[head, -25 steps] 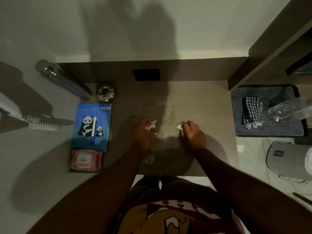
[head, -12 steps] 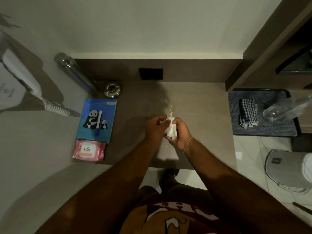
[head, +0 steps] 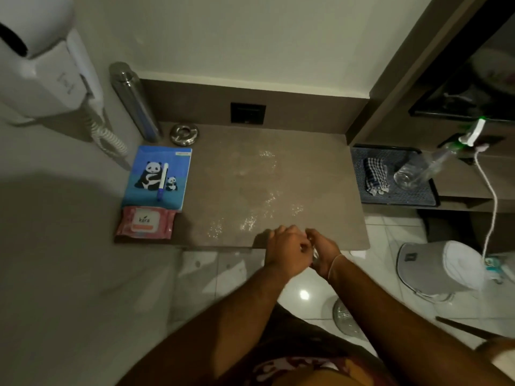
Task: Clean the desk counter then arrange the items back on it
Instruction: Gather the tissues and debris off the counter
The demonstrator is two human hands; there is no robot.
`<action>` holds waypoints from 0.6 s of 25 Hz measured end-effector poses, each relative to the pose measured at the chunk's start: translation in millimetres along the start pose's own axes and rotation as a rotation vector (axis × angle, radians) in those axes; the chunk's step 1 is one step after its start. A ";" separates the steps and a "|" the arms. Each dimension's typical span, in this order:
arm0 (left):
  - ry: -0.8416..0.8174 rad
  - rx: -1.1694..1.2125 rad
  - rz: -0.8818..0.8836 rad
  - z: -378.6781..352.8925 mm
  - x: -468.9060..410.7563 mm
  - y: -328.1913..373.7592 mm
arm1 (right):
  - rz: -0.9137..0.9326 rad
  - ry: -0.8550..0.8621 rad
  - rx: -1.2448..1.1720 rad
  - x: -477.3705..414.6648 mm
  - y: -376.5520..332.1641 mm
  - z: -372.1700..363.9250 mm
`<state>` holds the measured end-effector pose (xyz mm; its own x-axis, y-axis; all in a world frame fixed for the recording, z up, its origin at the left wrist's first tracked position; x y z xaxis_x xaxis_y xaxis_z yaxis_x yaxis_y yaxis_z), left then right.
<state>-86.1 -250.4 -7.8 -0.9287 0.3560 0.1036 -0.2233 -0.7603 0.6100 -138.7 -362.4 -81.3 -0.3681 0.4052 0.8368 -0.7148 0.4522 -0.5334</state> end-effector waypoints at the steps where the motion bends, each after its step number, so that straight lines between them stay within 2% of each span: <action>1: -0.046 0.038 -0.022 -15.8 13.2 8.6 | -0.005 0.060 0.013 2.9 12.7 23.5; 3: -0.113 0.151 -0.026 -39.6 30.5 25.2 | -0.005 0.158 0.023 6.3 27.6 69.0; 6: -0.108 0.271 -0.004 -59.3 43.7 45.0 | -0.005 0.224 0.019 9.6 39.4 123.2; 9: -0.125 0.083 -0.152 -85.3 53.2 59.7 | 0.005 0.266 0.065 10.5 53.1 176.7; 13: -0.287 -0.240 -0.225 -144.9 67.7 64.5 | 0.013 0.371 0.148 0.0 75.6 266.3; 15: -0.342 -0.342 -0.276 -178.1 81.6 76.4 | -0.058 0.434 0.035 -12.2 102.7 314.7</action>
<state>-231.7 -376.3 -92.7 -0.6863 0.6793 0.2598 -0.5807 -0.7269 0.3667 -394.7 -570.9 -107.5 -0.0482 0.6794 0.7322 -0.7492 0.4602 -0.4763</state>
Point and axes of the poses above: each hand's wrist, its own x-axis away from the middle knuckle, its own z-axis out of the back of the hand, y = z × x, the point moved 10 cm from there along -x, towards the middle knuckle, and after that the axes turned 6 degrees about y, right-handed, at the moved point
